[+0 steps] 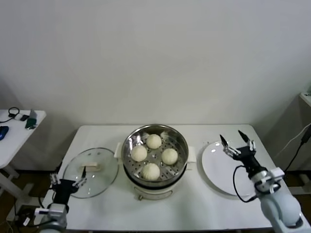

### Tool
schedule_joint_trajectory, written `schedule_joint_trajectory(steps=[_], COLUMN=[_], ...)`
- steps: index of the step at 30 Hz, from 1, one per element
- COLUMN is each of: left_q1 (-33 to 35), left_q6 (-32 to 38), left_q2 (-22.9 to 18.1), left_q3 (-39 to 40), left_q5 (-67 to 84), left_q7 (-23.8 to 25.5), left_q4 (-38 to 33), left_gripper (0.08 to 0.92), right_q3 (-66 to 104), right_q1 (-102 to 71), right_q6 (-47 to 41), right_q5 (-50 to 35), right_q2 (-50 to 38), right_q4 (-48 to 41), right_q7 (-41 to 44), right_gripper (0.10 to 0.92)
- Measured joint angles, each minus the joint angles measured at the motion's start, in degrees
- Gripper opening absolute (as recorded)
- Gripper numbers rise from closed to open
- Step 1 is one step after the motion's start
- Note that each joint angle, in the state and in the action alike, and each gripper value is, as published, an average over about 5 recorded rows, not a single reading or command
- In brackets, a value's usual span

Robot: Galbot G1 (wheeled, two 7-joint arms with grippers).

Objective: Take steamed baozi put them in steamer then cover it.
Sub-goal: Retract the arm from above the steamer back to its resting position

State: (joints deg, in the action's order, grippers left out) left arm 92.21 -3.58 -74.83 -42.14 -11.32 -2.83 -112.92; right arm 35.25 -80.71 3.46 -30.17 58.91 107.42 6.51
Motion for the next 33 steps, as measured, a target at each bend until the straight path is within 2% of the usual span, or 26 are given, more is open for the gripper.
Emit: schedule_joint_trajectory(steps=[7, 15, 24, 33], left_q1=[0.2, -1.0, -4.2, -8.4], left_q6=[3.5, 6.3, 6.9, 5.1], left_q2=[2.5, 2.0, -0.3, -1.3], left_q3=[0.6, 1.6, 3.0, 5.0], left_q5=[-17.3, -38.2, -54.7, -61.2], left_q7=[-6.3, -12.5, -15.4, -14.9], left_q4=[2.8, 8.7, 15.3, 20.7], left_gripper=[0.823, 0.823, 0.823, 0.823], right_q3=[1.5, 1.2, 0.0, -0.4], right_q1=[-7.6, -12.4, -15.4, -17.2], right_q6=[4.0, 7.6, 10.0, 11.3], right_q5=[3.6, 5.8, 7.5, 8.4], right_q2=[7.9, 13.5, 17.1, 18.6], right_q4=[0.1, -0.9, -2.3, -2.4], right_q7=[0.2, 0.0, -0.5, -0.6], right_gripper=[0.823, 0.823, 0.823, 0.823])
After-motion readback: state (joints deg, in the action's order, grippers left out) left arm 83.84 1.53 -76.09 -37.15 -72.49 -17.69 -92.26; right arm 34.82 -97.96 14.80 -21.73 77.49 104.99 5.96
